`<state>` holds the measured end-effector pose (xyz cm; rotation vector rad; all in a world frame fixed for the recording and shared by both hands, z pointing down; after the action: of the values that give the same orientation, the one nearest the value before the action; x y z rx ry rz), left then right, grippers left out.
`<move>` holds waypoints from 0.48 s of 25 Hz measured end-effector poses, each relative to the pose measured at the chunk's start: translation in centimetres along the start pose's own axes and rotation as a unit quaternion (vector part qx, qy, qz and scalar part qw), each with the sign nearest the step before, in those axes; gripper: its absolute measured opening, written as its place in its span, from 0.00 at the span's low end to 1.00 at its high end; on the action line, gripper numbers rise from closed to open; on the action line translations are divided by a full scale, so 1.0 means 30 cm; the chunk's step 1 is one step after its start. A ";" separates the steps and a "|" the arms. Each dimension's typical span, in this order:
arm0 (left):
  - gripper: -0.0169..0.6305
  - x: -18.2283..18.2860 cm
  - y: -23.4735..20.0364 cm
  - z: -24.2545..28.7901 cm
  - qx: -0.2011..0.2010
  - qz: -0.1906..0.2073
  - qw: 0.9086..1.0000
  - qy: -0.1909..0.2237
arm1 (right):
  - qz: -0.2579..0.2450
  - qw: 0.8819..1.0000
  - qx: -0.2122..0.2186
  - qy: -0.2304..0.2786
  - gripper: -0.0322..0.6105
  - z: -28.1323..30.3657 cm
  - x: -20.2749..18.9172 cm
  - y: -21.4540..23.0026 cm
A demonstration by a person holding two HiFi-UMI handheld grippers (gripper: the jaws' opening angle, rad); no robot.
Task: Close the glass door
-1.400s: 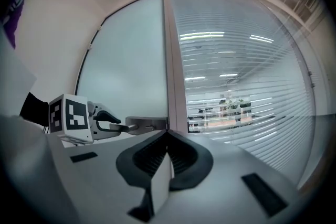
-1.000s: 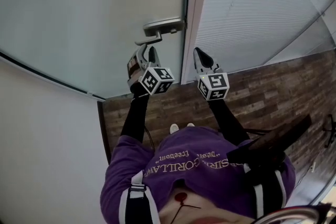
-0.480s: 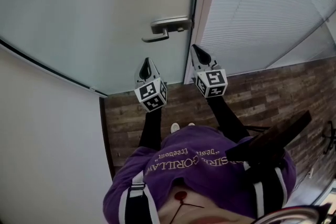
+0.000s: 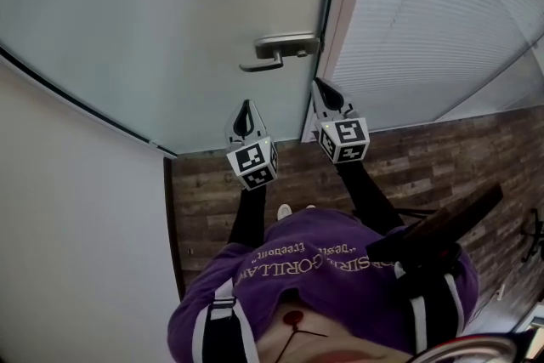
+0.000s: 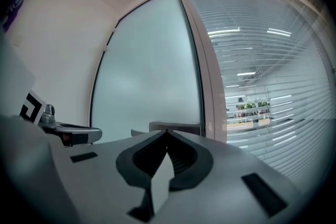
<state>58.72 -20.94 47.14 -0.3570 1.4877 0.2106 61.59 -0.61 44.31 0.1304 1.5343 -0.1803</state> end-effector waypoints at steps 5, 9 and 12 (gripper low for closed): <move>0.03 0.016 -0.001 0.015 -0.004 0.007 1.000 0.001 | 0.001 1.000 -0.006 -0.002 0.04 0.000 -0.007 0.008; 0.03 0.022 0.007 0.028 -0.009 0.011 1.000 0.001 | 0.001 1.000 -0.010 -0.005 0.04 0.001 -0.010 0.017; 0.03 0.024 0.007 0.034 -0.008 0.014 1.000 0.000 | -0.002 1.000 -0.008 -0.007 0.04 0.006 -0.008 0.016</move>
<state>59.65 -20.43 46.44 -0.3490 1.4922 0.2443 61.86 -0.17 44.55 0.1132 1.5216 -0.1711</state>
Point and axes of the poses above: the fingertips, and each gripper's own axes: z forward along the fingers, y to its right, x out of its top, the point moved 7 cm from there along -z, backward along the fingers, and after that the axes turned 13 degrees about -x, right-handed, at the moved point
